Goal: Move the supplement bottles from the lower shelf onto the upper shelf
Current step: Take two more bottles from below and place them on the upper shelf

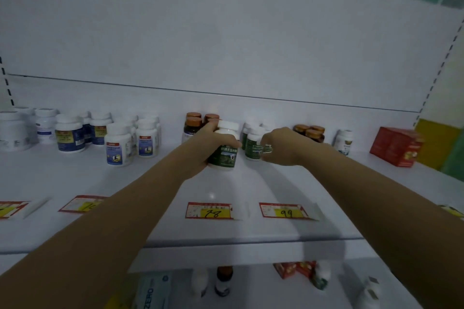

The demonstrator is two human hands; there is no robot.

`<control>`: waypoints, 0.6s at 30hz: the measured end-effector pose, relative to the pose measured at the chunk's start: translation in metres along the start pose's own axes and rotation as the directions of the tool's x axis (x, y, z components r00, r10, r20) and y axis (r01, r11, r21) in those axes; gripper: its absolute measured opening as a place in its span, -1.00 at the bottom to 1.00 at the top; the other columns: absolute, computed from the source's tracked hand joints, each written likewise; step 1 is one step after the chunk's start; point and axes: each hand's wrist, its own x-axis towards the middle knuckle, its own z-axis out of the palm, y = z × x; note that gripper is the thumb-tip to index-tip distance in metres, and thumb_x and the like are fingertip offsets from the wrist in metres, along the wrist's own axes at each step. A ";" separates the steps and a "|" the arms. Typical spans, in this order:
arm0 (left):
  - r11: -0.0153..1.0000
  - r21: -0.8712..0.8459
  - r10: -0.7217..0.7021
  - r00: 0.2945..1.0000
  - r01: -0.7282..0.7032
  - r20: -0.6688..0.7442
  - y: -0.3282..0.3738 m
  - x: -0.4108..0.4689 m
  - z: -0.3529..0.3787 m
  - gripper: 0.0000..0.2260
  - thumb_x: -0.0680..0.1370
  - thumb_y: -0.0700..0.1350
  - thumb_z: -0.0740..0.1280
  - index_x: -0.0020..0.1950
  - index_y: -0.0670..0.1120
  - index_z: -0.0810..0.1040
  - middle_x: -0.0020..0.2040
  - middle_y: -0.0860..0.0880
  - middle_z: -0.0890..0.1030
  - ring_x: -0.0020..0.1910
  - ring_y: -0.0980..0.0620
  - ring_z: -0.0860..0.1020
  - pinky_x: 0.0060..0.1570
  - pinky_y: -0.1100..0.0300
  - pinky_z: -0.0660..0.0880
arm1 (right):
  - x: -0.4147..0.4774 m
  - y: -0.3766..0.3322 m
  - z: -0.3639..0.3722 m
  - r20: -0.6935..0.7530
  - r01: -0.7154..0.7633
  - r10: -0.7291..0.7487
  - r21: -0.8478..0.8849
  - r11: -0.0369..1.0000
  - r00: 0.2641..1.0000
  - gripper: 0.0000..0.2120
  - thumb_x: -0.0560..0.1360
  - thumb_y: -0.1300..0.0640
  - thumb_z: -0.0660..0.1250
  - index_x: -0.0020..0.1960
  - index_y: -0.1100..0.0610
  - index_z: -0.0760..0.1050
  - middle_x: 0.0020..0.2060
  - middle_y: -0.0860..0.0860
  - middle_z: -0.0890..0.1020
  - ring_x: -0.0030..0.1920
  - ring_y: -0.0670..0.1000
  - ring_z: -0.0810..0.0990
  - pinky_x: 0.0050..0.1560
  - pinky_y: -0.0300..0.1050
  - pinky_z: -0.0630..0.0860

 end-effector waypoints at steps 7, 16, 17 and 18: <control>0.990 0.139 0.012 0.999 -0.018 0.048 -0.008 0.020 0.061 -0.55 0.41 -0.23 0.47 0.26 -0.17 0.43 0.18 -0.19 0.58 0.15 -0.17 0.57 0.25 -0.12 0.47 | -0.026 0.053 0.019 0.050 -0.052 0.050 0.051 0.997 0.998 -0.53 0.55 0.00 0.24 0.42 0.13 0.35 0.33 0.10 0.47 0.31 0.09 0.44 0.29 -0.08 0.41; 0.954 0.300 0.055 0.980 0.005 -0.190 -0.029 0.061 0.134 -0.59 0.41 -0.25 0.47 0.23 -0.18 0.50 0.15 -0.09 0.55 0.17 -0.07 0.49 0.12 0.14 0.37 | -0.009 0.124 0.048 0.067 0.021 -0.027 0.097 0.995 0.997 -0.57 0.54 0.00 0.24 0.35 0.17 0.40 0.14 0.13 0.51 0.05 0.09 0.48 -0.12 -0.26 0.36; 0.933 0.361 0.089 0.967 0.004 -0.240 -0.030 0.068 0.139 -0.61 0.41 -0.23 0.48 0.21 -0.18 0.51 0.14 -0.09 0.55 0.19 -0.08 0.49 0.09 0.16 0.36 | -0.005 0.130 0.051 0.062 0.040 -0.047 0.108 0.993 0.997 -0.58 0.54 0.00 0.24 0.33 0.18 0.42 0.09 0.15 0.51 -0.03 0.06 0.45 -0.20 -0.29 0.32; 0.906 0.423 0.124 0.951 0.007 -0.282 -0.031 0.074 0.144 -0.64 0.41 -0.22 0.48 0.17 -0.18 0.51 0.11 -0.09 0.55 0.19 -0.09 0.50 0.06 0.18 0.35 | -0.001 0.136 0.053 0.059 0.060 -0.067 0.120 0.991 0.996 -0.60 0.54 0.01 0.25 0.32 0.18 0.43 0.09 0.15 0.52 -0.07 0.03 0.42 -0.21 -0.29 0.31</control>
